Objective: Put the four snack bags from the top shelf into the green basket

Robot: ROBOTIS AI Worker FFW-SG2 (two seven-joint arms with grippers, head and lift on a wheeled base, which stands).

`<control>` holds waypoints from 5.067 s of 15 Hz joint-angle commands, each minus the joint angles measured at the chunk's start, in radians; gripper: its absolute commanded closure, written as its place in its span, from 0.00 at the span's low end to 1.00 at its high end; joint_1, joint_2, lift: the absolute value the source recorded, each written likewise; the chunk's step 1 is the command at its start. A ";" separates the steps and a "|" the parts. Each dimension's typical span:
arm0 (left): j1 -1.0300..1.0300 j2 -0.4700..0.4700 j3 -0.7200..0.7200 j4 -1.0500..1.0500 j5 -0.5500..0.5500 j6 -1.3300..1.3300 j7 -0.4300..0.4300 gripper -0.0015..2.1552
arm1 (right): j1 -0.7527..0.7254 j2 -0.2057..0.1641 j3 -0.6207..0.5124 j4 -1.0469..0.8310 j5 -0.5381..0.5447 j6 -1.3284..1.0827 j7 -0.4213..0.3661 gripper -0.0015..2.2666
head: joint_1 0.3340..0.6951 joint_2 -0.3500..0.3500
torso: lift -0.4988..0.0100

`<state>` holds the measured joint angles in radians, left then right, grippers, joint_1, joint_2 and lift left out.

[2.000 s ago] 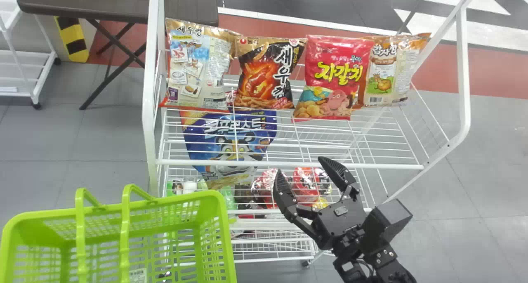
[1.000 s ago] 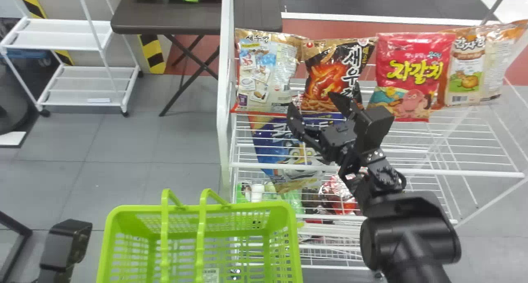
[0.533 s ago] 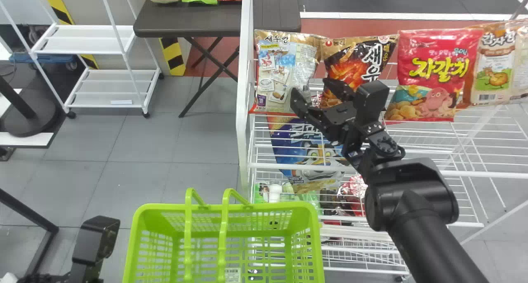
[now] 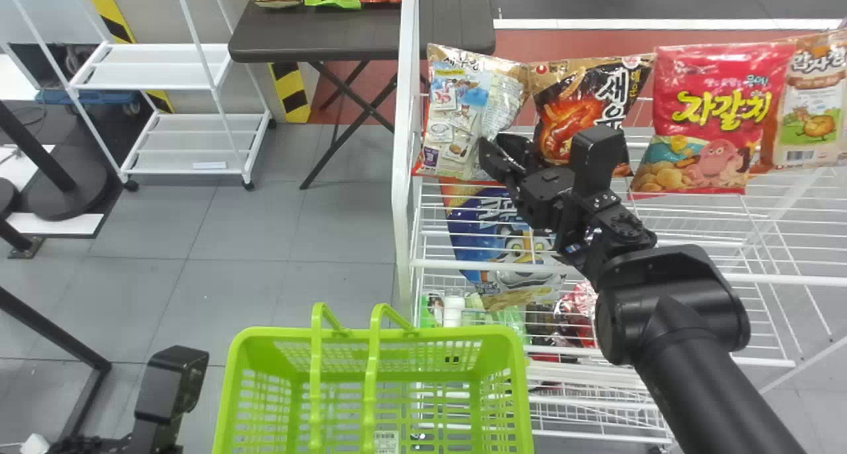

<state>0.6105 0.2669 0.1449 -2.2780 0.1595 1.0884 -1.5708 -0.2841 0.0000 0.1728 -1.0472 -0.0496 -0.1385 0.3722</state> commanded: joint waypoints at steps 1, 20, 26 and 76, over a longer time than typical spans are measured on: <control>0.000 0.000 0.001 0.000 0.000 0.000 -0.010 1.00 | 0.014 0.001 0.019 -0.051 0.034 0.015 -0.004 0.99 | 1.00 0.57 | 0.98; -0.094 -0.043 0.079 0.011 -0.060 0.080 -0.010 1.00 | 0.873 0.001 -0.114 -1.375 0.057 0.942 0.056 0.99 | 1.00 0.53 | 0.98; -0.101 -0.072 0.076 0.034 -0.071 0.080 -0.010 1.00 | 0.864 0.001 -0.038 -1.485 0.001 1.350 0.125 0.99 | 1.00 0.65 | 0.98; -0.107 -0.086 0.059 0.049 -0.078 0.080 -0.010 1.00 | 0.450 0.001 -0.154 -1.120 -0.062 0.914 -0.001 0.99 | 1.00 0.43 | 0.98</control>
<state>0.5065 0.1810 0.2040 -2.2288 0.0825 1.1682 -1.5708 0.0938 0.0000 -0.0007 -2.0537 -0.0946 0.6877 0.3713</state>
